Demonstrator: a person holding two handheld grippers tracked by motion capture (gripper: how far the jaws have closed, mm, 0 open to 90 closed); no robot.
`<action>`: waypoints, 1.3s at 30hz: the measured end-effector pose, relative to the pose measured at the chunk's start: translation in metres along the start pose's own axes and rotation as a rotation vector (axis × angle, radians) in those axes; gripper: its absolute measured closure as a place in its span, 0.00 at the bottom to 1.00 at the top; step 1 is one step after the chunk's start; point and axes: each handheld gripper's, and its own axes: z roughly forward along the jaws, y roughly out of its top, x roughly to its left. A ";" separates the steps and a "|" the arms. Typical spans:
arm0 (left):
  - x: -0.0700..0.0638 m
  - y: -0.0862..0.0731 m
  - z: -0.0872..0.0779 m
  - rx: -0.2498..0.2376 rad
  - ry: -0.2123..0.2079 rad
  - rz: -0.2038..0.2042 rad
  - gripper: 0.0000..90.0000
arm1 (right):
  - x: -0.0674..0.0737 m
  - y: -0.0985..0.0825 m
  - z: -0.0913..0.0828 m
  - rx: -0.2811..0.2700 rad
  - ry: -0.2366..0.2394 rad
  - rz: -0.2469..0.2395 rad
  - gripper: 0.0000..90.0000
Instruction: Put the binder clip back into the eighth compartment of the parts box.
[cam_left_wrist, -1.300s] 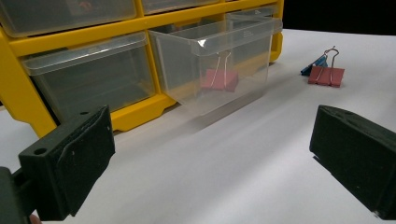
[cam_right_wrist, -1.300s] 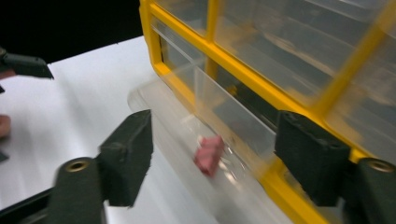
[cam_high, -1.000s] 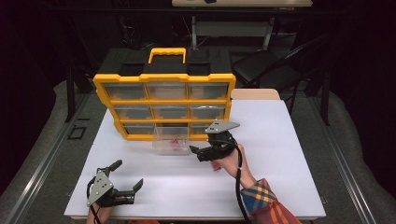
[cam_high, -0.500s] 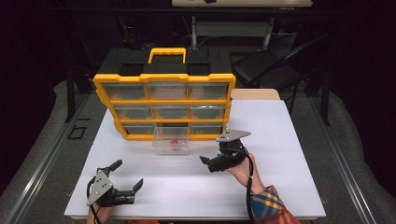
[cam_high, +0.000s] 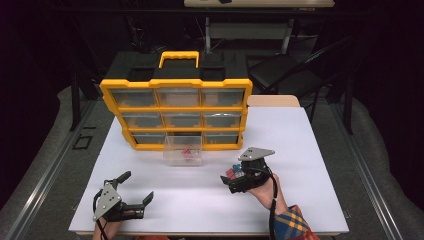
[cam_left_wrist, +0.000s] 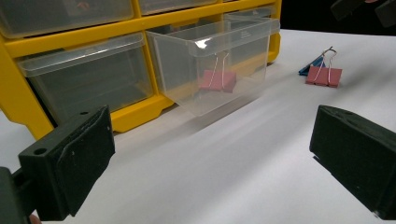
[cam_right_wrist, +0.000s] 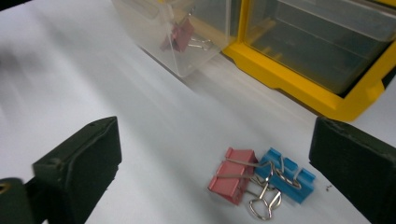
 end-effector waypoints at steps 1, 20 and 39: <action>0.000 0.000 0.000 0.000 0.000 -0.001 0.00 | 0.000 -0.002 -0.001 0.001 -0.005 0.004 0.05; 0.000 0.000 0.000 0.000 -0.009 -0.001 0.00 | -0.002 -0.027 0.011 0.106 -0.092 0.110 0.51; -0.001 0.000 0.000 0.004 -0.021 0.000 0.00 | -0.013 -0.029 0.026 0.071 -0.118 0.239 0.77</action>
